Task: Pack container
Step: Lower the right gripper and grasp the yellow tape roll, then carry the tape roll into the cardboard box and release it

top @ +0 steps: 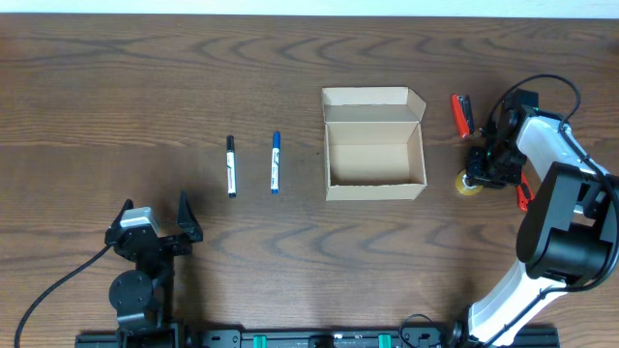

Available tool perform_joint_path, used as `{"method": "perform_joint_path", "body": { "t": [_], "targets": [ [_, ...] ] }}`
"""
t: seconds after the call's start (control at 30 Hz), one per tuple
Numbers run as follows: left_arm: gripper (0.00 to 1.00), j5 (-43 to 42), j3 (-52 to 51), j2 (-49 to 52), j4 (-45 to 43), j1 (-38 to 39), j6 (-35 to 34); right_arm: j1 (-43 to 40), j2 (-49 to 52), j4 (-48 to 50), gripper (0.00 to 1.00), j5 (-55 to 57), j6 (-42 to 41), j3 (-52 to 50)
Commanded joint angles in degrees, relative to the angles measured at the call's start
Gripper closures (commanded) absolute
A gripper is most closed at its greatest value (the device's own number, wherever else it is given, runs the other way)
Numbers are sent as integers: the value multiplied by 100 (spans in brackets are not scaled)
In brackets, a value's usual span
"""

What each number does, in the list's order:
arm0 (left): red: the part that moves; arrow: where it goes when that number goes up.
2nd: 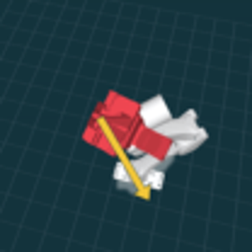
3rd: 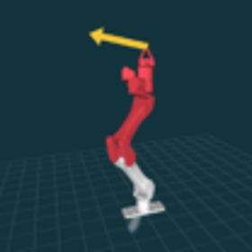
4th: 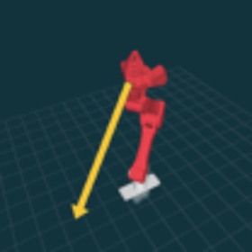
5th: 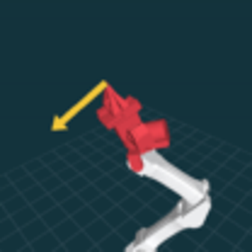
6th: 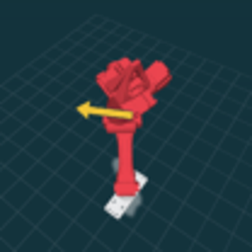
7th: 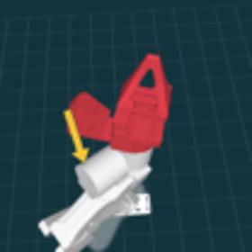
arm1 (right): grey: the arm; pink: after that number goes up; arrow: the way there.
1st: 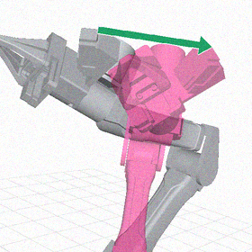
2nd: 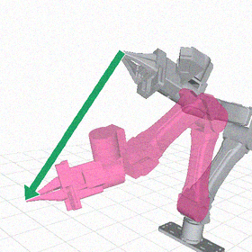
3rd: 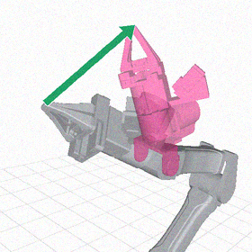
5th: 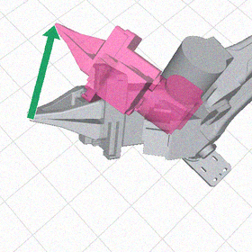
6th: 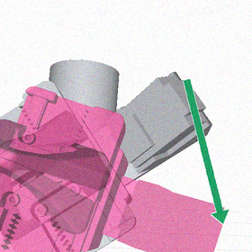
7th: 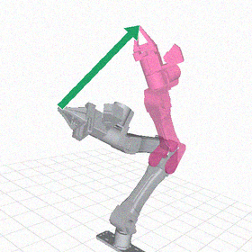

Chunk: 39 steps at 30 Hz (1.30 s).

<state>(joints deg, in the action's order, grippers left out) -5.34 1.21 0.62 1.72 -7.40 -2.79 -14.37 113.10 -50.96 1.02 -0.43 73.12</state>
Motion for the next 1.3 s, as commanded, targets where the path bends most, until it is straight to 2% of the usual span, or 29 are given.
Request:
{"method": "perform_joint_path", "body": {
  "t": [0.0,0.27,0.43,0.63,0.8,1.0,1.1,1.27],
  "targets": [
    [5,-46,-94,-42,216,-4,20,96,61,44,98,2,-39,-17],
    [5,-46,-94,-42,216,-4,20,175,61,68,98,-216,-120,37],
    [5,-46,-94,-42,216,-4,20,378,59,-367,99,-280,-114,673],
    [5,-46,-94,-42,216,-4,20,715,59,-1473,99,-476,267,2463],
    [5,-46,-94,-42,216,-4,20,905,59,-2496,99,-564,409,4551],
    [5,-46,-94,-42,216,-4,20,1257,59,-3547,99,-1274,595,6664],
    [5,-46,-94,-42,216,-4,20,1690,59,-3805,99,-1281,697,6780],
    [4,-46,-94,-42,216,-4,20,2435,83,-3731,99,-1045,688,6323]
  ]
}}
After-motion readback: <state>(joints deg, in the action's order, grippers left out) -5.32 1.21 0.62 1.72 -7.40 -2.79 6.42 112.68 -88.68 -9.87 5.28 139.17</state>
